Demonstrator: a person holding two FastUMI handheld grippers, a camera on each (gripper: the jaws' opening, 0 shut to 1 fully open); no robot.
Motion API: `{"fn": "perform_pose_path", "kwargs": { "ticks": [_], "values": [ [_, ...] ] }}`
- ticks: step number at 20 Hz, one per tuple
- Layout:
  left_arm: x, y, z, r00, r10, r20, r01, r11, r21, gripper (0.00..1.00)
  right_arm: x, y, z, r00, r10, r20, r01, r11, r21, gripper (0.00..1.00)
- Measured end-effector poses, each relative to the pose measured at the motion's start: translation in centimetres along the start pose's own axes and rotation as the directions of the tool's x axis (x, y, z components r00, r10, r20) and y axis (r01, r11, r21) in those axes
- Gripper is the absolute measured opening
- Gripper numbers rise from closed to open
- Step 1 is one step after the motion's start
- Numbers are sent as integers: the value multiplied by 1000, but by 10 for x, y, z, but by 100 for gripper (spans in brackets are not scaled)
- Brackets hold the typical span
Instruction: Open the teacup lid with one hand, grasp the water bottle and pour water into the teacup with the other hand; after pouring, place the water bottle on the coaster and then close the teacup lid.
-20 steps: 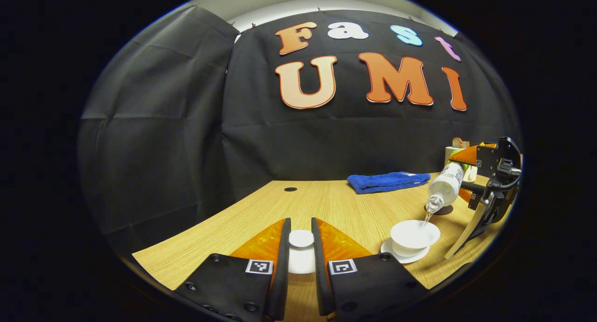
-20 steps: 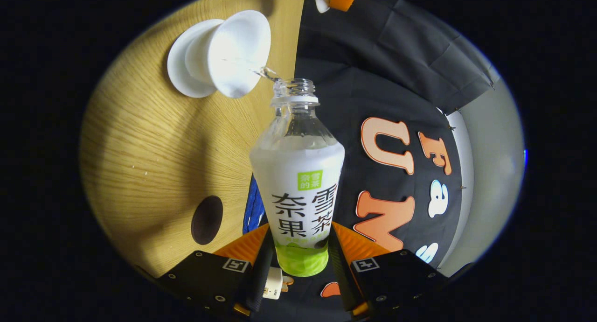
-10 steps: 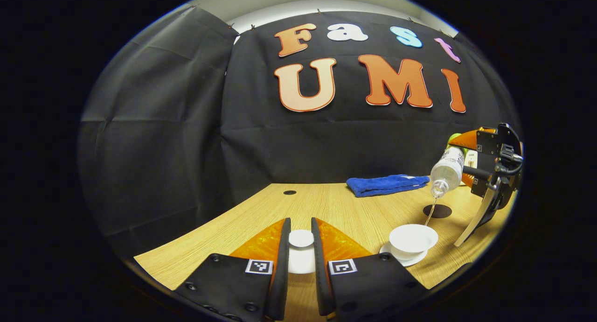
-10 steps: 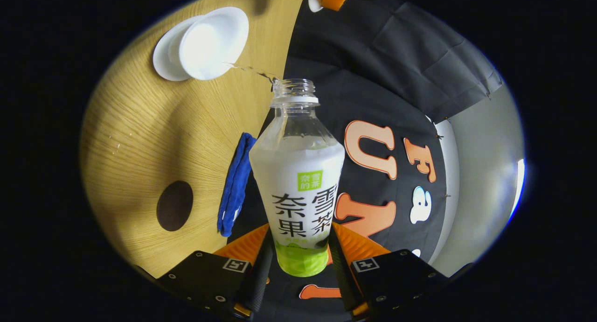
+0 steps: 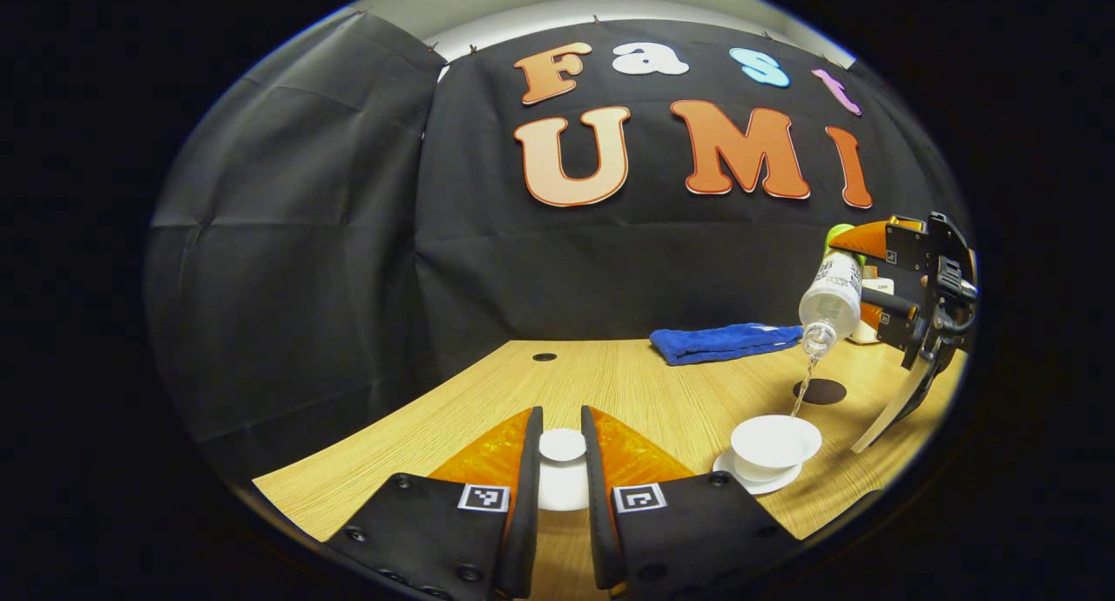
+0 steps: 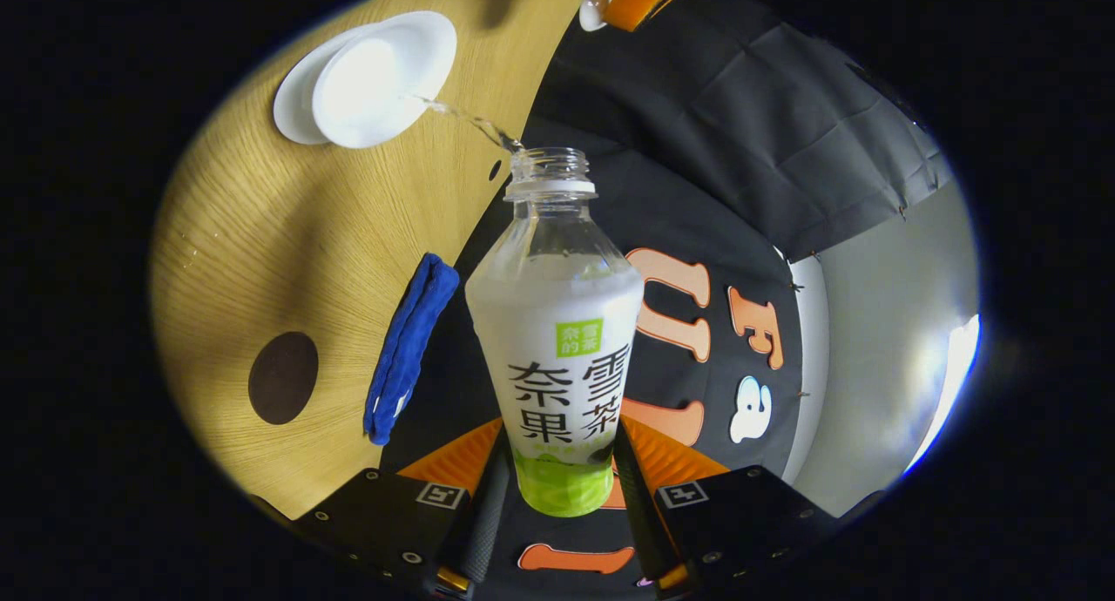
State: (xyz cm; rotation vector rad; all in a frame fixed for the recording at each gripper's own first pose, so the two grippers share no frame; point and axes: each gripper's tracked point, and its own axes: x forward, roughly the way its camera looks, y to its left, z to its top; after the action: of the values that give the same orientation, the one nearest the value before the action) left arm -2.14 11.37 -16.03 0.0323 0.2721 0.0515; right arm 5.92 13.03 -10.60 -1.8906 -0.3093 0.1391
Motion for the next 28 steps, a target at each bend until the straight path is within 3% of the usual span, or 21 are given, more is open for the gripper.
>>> {"fn": "perform_pose_path", "kwargs": {
  "ticks": [9,11,15,23,28],
  "values": [
    [0,3,-5,1000,-6,-19,6,1000,13,30,-1,5,6,999,-18,49,22,997,-69,65],
    [-2,3,-5,1000,-3,-20,4,1000,12,29,1,10,5,998,4,57,0,997,-79,65],
    [-2,6,-8,1000,4,-26,-4,1000,13,29,-1,3,13,995,-41,89,53,989,-135,65],
    [-4,4,-7,1000,-1,-21,2,1000,12,30,-2,-6,21,984,-108,143,128,982,-142,65],
    [-5,2,-7,1000,-6,-24,6,1000,9,29,-3,-2,37,978,-102,182,134,976,-173,65]
  ]
}}
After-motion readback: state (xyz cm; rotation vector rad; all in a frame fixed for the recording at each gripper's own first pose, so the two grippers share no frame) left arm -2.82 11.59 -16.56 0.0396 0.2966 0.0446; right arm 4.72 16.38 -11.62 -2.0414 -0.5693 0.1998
